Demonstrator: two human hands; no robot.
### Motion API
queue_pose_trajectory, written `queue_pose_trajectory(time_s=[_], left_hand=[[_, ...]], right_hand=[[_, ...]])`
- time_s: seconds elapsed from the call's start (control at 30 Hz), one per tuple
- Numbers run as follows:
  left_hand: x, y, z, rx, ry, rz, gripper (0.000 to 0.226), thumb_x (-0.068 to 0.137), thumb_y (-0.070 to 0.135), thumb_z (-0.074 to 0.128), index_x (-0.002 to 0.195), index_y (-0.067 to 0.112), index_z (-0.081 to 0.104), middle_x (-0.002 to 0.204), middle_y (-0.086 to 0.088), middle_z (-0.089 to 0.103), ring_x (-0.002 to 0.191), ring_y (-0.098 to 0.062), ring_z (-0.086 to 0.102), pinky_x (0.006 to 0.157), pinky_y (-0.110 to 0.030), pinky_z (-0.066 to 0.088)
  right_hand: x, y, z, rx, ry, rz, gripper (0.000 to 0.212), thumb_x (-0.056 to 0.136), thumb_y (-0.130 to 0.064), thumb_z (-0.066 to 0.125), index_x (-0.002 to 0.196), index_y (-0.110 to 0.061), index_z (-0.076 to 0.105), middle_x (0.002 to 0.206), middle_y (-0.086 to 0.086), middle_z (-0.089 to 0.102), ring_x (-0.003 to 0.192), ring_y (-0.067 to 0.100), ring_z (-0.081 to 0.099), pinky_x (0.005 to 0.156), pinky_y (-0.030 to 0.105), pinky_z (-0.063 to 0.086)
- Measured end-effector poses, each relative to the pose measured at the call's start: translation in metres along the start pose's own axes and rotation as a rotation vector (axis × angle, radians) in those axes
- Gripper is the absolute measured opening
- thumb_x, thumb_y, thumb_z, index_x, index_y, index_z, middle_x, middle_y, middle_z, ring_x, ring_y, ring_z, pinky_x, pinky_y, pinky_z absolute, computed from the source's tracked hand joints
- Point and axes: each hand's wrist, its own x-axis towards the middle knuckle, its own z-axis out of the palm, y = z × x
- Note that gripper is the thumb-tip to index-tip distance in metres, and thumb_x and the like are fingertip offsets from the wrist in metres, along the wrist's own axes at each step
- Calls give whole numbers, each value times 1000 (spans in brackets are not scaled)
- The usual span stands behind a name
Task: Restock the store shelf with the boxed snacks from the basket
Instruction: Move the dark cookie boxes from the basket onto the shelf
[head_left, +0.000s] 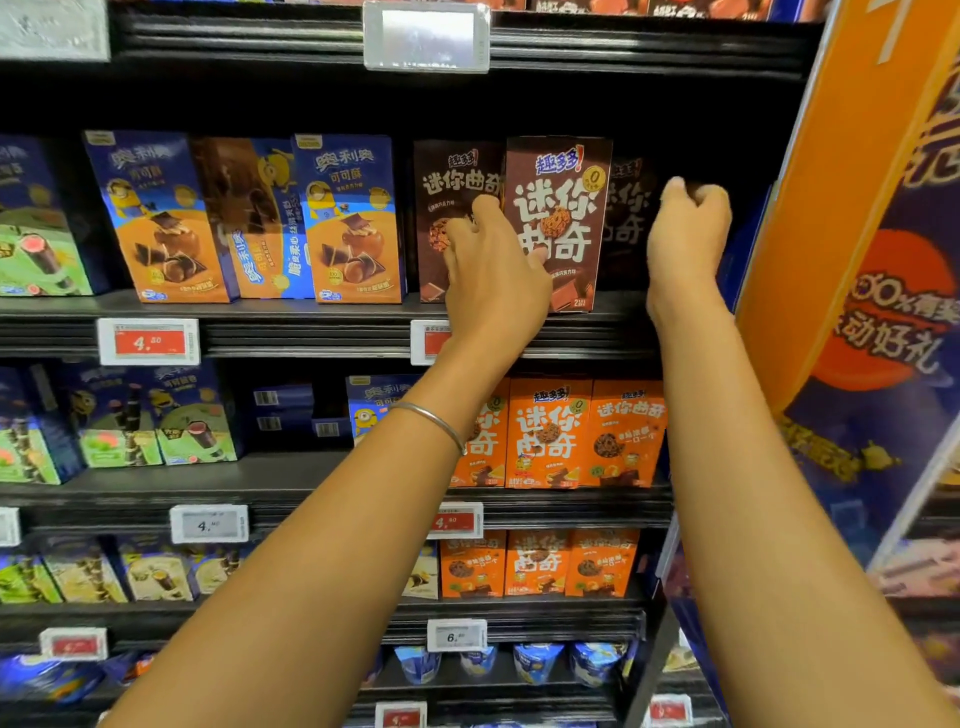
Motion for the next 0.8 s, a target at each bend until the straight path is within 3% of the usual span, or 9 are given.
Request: queue_pose_trajectory(time_s=[0.07,0.13,0.2,0.33,0.43,0.53,0.6,0.7,0.8], left_hand=[[0,-1,0,-41,3,-6,53,98,27,73,138,15,41,141,-12,41,130,-31,51,99,-48,55],[0,-4,-4,-77,30,-3,59,95,32,75,140,15,41,141,-12,37,131,-29,45,96,-37,50],[-1,-10,-8,-57,56,14,63,94,36,75,143,15,42,140,-11,34,131,-27,38,91,-31,43],[-5,-18,-12,116,15,4,64,95,43,72,146,15,46,141,-10,35,132,-29,36,96,-37,47],[-13,-18,-15,138,-13,6,63,96,47,69,145,13,46,142,-10,36,134,-31,38,101,-42,48],[-26,-22,-31,4,-30,45,67,98,42,70,153,15,42,142,-9,41,130,-28,51,107,-42,50],[-46,-30,-51,-155,11,105,58,98,29,71,149,11,49,136,-7,54,122,-20,60,106,-39,52],[-91,-54,-83,-312,100,179,40,99,17,68,136,6,60,120,-3,67,116,-15,66,99,-32,56],[-149,-89,-106,-383,68,88,34,101,9,64,133,1,61,118,-15,69,115,-19,68,95,-30,55]], right_hand=[[-22,3,-5,36,-81,-38,25,103,-37,50,115,-15,56,93,-9,54,75,0,51,65,19,41],[-38,9,-7,9,-248,-26,39,99,-43,57,128,-17,52,105,-11,59,82,-5,60,62,12,47],[-46,14,-6,-82,-391,-52,56,93,-43,68,138,-20,44,117,-9,59,96,-1,63,70,13,52],[-49,16,1,-308,-413,-228,52,88,-31,74,133,-19,50,106,-17,56,86,-7,56,60,6,40],[-53,11,-1,-323,-413,-225,50,90,-28,73,133,-18,49,115,-11,60,87,-5,56,60,5,40],[-70,5,-17,-275,-350,-241,50,92,-33,71,134,-18,48,129,-2,58,107,3,58,85,21,54],[-96,2,-36,-152,-311,-271,42,92,-32,69,129,-18,52,126,-4,59,116,8,57,98,28,51],[-147,12,-59,105,-354,-221,29,93,-19,67,118,-8,61,112,1,67,106,11,65,94,29,53],[-209,37,-69,278,-537,44,22,91,-19,65,112,-14,62,111,11,71,108,28,69,93,41,55]])
